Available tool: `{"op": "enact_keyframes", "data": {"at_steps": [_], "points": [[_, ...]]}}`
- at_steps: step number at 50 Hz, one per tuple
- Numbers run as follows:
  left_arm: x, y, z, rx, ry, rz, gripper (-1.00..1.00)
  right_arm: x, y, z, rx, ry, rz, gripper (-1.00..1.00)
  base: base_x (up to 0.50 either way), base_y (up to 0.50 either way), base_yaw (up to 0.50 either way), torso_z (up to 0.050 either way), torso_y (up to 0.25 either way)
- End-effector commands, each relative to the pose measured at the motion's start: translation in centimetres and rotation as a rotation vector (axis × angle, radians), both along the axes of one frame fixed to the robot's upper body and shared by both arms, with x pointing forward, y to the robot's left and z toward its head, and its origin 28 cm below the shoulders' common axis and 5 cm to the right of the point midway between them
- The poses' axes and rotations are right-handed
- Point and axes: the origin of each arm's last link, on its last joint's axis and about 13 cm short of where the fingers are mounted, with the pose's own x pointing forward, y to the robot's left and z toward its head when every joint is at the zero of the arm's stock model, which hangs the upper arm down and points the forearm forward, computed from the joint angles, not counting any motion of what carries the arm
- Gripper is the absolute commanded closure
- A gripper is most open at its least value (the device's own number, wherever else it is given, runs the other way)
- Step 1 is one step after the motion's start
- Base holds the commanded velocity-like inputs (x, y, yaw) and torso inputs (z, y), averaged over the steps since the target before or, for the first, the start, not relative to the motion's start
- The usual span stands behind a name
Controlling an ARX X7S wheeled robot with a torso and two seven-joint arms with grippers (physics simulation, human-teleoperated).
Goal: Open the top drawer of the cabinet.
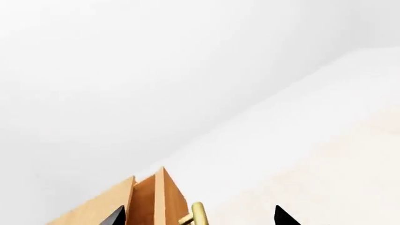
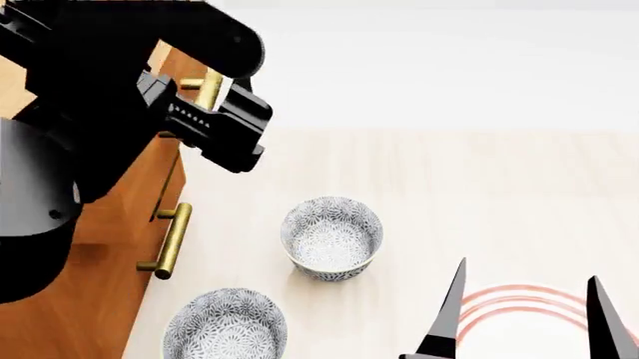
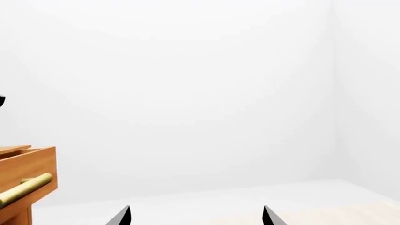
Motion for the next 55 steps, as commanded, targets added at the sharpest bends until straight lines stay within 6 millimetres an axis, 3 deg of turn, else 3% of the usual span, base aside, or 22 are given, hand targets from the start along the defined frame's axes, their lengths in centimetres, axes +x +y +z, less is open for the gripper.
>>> {"op": "enact_keyframes", "data": {"at_steps": [1, 4, 8, 13, 14, 19, 25, 32, 38, 55], "points": [[-1.2, 0.9, 5.3, -0.147, 0.204, 0.098, -1.00, 0.0, 0.0, 0.0, -0.001, 0.000, 0.004, -1.00, 0.00, 0.00, 0.00, 0.000, 0.000], [-1.1, 1.0, 6.2, -0.143, 0.274, 0.157, -1.00, 0.0, 0.0, 0.0, -0.001, 0.000, 0.004, -1.00, 0.00, 0.00, 0.00, 0.000, 0.000], [-0.5, 1.4, 8.3, -0.303, 0.332, 0.317, -1.00, -0.1, 0.0, 0.2, -0.003, -0.004, 0.004, -1.00, 0.00, 0.00, 0.00, 0.000, 0.000], [0.0, 1.7, 10.5, -0.353, 0.500, 0.289, -1.00, -0.1, 0.1, 0.3, -0.004, -0.006, 0.007, -1.00, 0.00, 0.00, 0.00, 0.000, 0.000], [0.1, 1.9, 10.8, -0.294, 0.516, 0.293, -1.00, -0.1, 0.1, 0.3, -0.004, -0.007, 0.006, -1.00, 0.00, 0.00, 0.00, 0.000, 0.000], [0.8, 1.9, 11.8, -0.319, 0.642, 0.246, -1.00, -0.2, 0.0, 0.3, -0.002, -0.009, 0.000, -1.00, 0.00, 0.00, 0.00, 0.000, 0.000], [1.7, 1.8, 12.2, -0.249, 0.710, 0.225, -1.00, -0.1, 0.0, 0.2, -0.008, -0.006, 0.001, -1.00, 0.00, 0.00, 0.00, 0.000, 0.000], [3.2, 1.6, 12.4, -0.289, 0.824, 0.257, -1.00, -0.1, -0.1, 0.3, -0.007, -0.009, 0.000, -1.00, 0.00, 0.00, 0.00, 0.000, 0.000], [3.4, 1.3, 12.6, -0.271, 0.866, 0.266, -1.00, -0.1, -0.1, 0.2, -0.007, -0.007, -0.001, -1.00, 0.00, 0.00, 0.00, 0.000, 0.000], [4.9, 1.1, 11.7, -0.402, 0.952, 0.295, -1.00, -0.2, -0.1, 0.4, -0.005, -0.010, -0.003, -1.00, 0.00, 0.00, 0.00, 0.000, 0.000]]}}
